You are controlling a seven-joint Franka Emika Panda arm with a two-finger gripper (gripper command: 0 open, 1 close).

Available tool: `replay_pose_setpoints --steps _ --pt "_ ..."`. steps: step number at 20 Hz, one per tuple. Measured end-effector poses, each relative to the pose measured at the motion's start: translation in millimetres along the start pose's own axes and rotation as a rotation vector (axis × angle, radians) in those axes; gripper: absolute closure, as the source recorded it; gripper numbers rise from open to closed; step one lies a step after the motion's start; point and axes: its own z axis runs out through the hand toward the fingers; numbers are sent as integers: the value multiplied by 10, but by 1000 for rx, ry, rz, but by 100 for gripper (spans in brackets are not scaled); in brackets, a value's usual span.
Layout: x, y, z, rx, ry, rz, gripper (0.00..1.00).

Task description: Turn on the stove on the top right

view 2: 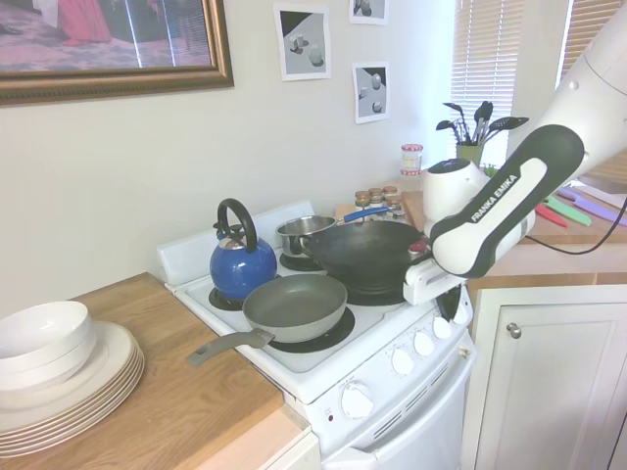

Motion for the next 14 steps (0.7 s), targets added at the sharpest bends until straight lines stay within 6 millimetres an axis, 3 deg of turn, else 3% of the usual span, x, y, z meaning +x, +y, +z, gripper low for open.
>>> replay_pose_setpoints --steps 14 --pt "-26 -19 -6 0 -9 2 100"
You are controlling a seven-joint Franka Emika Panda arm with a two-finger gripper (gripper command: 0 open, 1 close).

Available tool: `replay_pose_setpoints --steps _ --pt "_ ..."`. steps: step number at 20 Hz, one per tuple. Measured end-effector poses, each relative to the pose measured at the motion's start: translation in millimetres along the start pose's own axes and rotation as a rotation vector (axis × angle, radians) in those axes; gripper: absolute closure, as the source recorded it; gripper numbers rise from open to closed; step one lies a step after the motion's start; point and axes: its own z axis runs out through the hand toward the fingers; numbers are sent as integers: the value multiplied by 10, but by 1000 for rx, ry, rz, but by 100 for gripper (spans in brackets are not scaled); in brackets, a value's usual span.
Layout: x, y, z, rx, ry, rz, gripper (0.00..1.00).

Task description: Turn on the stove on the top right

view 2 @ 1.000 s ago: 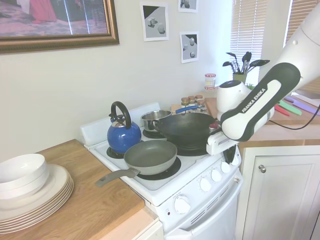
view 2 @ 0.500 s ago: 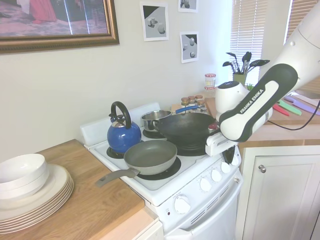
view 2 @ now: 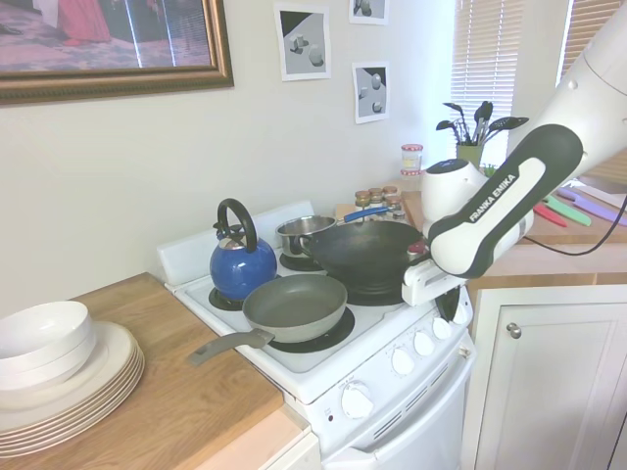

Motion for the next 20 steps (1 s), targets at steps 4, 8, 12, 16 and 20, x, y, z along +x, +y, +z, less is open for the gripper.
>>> replay_pose_setpoints --steps 4,8,12,16,20 --pt "-23 -25 -31 4 -4 0 100" --pt "-139 -107 -44 3 -23 -9 100" --pt "-179 -145 -38 9 -30 -9 100" --pt "-182 -146 -23 10 -34 -7 100" --pt "-190 -146 10 6 -38 -8 100"
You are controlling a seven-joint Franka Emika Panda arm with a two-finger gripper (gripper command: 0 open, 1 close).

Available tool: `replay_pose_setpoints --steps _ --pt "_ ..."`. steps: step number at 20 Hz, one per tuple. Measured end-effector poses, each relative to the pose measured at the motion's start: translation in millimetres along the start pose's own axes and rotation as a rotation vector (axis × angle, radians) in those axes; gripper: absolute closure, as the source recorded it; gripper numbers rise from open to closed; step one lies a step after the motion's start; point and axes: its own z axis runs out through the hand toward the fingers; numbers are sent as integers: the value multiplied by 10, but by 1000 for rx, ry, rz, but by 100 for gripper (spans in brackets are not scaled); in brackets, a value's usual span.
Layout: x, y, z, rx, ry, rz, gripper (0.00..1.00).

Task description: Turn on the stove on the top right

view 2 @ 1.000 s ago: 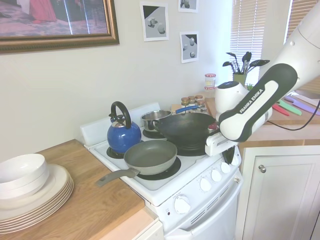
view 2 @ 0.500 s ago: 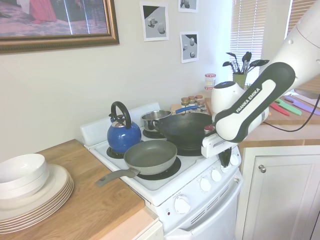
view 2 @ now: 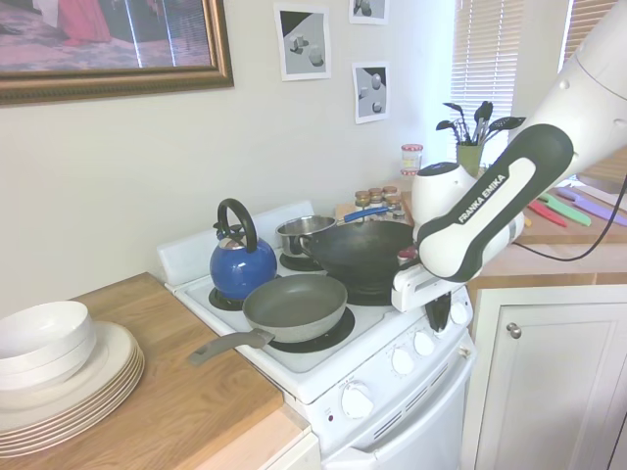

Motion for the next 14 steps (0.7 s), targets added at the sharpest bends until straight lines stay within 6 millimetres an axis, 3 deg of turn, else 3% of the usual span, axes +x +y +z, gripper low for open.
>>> replay_pose_setpoints --steps 8,14 --pt "-15 -7 28 -12 12 -4 100" --pt "-61 -13 176 -33 4 -10 100"
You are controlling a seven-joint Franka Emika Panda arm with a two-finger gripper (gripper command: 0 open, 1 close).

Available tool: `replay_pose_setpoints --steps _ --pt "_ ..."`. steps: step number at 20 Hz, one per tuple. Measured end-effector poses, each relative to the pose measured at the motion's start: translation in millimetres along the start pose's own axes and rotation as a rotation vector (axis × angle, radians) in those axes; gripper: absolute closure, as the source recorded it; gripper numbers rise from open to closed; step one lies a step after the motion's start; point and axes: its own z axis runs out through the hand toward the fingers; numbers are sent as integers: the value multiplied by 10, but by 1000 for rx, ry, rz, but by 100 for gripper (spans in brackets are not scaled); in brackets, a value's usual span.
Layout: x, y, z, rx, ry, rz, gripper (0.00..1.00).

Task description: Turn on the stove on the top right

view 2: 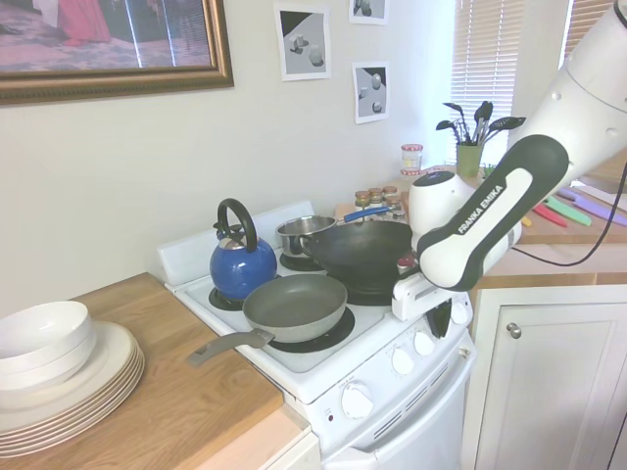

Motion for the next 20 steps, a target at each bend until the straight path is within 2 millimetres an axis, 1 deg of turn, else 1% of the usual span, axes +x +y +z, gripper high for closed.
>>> replay_pose_setpoints --steps 2,15,20 --pt "-1 1 23 -7 12 3 100" --pt "-162 -58 120 -58 125 19 100" --pt "-189 -33 153 -41 121 21 100"
